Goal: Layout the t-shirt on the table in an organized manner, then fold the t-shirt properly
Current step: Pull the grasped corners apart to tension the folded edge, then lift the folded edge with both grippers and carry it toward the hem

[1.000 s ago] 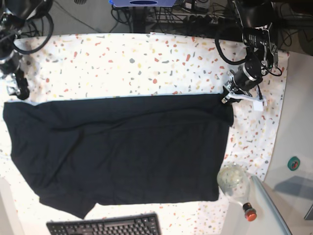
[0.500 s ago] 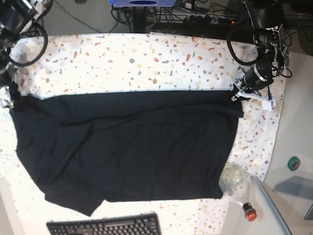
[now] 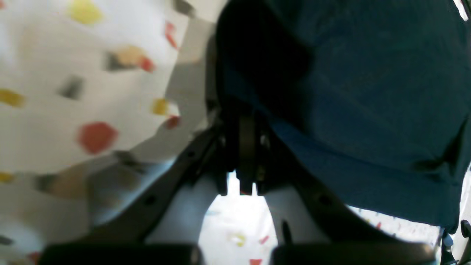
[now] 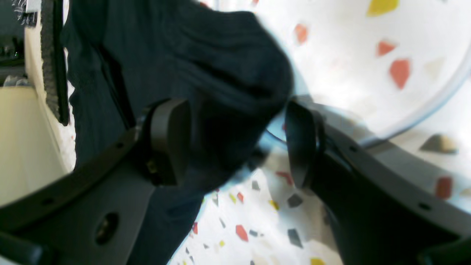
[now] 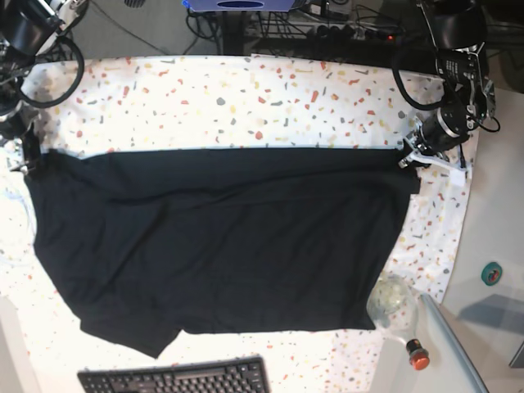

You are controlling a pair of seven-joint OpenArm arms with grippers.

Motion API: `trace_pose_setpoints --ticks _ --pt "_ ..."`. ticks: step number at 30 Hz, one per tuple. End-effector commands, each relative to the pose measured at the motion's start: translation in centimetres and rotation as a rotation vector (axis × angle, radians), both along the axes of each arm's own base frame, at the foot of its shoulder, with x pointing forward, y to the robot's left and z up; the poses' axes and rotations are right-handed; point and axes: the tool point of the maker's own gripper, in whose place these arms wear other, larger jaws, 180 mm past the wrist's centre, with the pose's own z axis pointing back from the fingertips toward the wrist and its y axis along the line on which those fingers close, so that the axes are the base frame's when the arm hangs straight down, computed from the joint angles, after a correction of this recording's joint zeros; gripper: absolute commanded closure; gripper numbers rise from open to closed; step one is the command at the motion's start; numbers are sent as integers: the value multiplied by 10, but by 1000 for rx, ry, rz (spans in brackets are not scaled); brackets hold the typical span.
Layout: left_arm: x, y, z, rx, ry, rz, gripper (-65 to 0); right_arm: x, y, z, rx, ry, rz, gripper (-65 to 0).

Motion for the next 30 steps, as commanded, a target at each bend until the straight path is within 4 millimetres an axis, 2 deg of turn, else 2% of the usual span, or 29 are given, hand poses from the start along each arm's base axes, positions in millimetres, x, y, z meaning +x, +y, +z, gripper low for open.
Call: trace_pose_setpoints --ticks 1,3,4,6,8,11,14,18,20,21,25,30 --pt "9 9 11 17 -36 7 0 -3 -1 -1 -4 24 22 -372" --pt "9 9 11 17 -36 7 0 -6 14 -7 32 31 29 -372" --pt "9 9 11 17 -36 7 0 -13 21 -12 49 48 35 -372" --pt "9 8 10 19 -34 5 0 -17 24 -8 39 47 54 -372" --pt "9 7 10 18 -34 2 0 -16 37 -1 30 24 64 -372" --pt "11 8 11 18 -38 5 0 -8 30 21 -34 -22 72 -372" --pt "12 13 14 27 -41 6 0 -3 27 25 -34 -34 67 -371" --pt "11 22 16 46 -39 5 0 -5 25 24 -40 -31 62 -371" --pt "10 28 18 60 -37 3 0 -3 27 18 -17 -22 59 -371" --pt "11 29 19 63 -37 3 0 1 21 19 -20 -23 59 -371" --pt "10 29 19 64 -35 1 0 4 18 4 28 6 51 -371" --pt "5 25 15 58 -24 -6 0 4 18 2 25 0 33 -366"
